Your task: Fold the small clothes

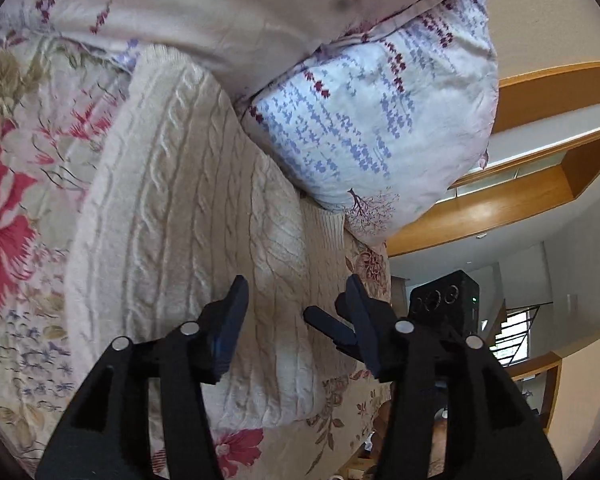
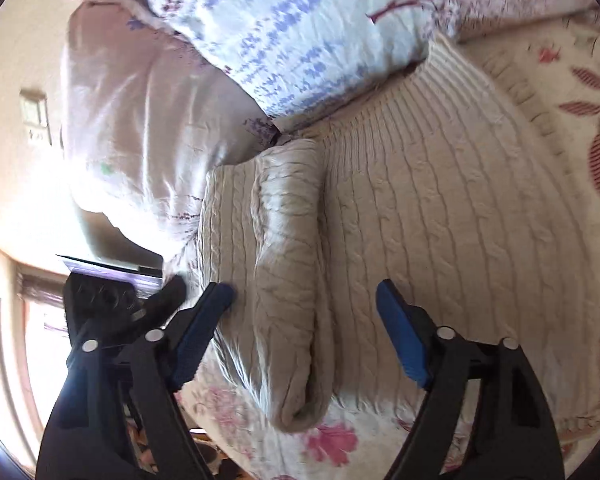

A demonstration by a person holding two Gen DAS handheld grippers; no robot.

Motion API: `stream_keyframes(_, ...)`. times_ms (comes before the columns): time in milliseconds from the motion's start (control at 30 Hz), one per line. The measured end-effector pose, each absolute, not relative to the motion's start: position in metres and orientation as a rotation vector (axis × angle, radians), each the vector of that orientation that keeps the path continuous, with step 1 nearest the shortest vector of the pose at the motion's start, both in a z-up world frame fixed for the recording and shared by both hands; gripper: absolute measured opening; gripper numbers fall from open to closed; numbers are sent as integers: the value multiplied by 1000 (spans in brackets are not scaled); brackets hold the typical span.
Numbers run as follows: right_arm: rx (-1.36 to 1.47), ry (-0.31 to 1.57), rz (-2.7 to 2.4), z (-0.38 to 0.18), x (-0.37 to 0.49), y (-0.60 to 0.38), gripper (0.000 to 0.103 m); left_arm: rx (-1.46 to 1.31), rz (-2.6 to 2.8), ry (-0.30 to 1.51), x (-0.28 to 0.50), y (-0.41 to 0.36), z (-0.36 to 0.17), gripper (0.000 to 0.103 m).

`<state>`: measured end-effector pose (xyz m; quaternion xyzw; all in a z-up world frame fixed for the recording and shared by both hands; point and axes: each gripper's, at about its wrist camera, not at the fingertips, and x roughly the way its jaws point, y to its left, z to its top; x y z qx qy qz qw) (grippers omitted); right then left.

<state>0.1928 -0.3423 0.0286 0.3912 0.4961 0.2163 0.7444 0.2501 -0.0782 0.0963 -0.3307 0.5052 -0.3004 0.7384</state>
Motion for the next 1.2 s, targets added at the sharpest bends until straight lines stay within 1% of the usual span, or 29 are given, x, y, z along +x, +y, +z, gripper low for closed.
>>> stream_keyframes(67,891,1105,484,24,201,-340,69,-681,-602,1069,247,-59,105,59)
stream_keyframes(167,902,1124,520,20,211,-331,66,-583,-473,1044,246,-37,107,62)
stream_keyframes(233,900,1152,548,17,218,-322,65,-520,-387,1064,247,-27,101,62)
stream_keyframes(367,844,1194,561,13,223,-302,61,-511,-324,1129,252,-17,79,63)
stream_keyframes(400,841,1194,568,14,223,-300,53,-518,-326,1140,253,-17,75,63)
stream_keyframes(467,855,1199,605,12,224,-293,43,-534,-336,1143,251,-14,72,64)
stream_keyframes(567,842,1219,588,6,226,-286,42,-552,-357,1159,252,-14,69,64)
stream_keyframes(633,916,1213,583,-3,230,-283,41,-557,-376,1178,252,-17,66,64)
stream_keyframes(667,934,1200,580,-4,230,-282,28,-551,-379,1181,251,-19,65,64)
stream_keyframes(700,922,1189,576,-4,231,-279,22,-543,-377,1179,250,-20,66,64)
stream_keyframes(800,908,1140,572,2,227,-275,19,-542,-373,1164,248,-23,72,65)
stream_keyframes(867,899,1106,565,10,224,-276,18,-557,-369,1153,248,-19,77,71)
stream_keyframes(967,870,1059,547,26,216,-285,18,-606,-379,1141,248,-14,81,77)
stream_keyframes(1200,673,990,420,61,205,-313,18,-604,-424,1134,247,-23,86,78)
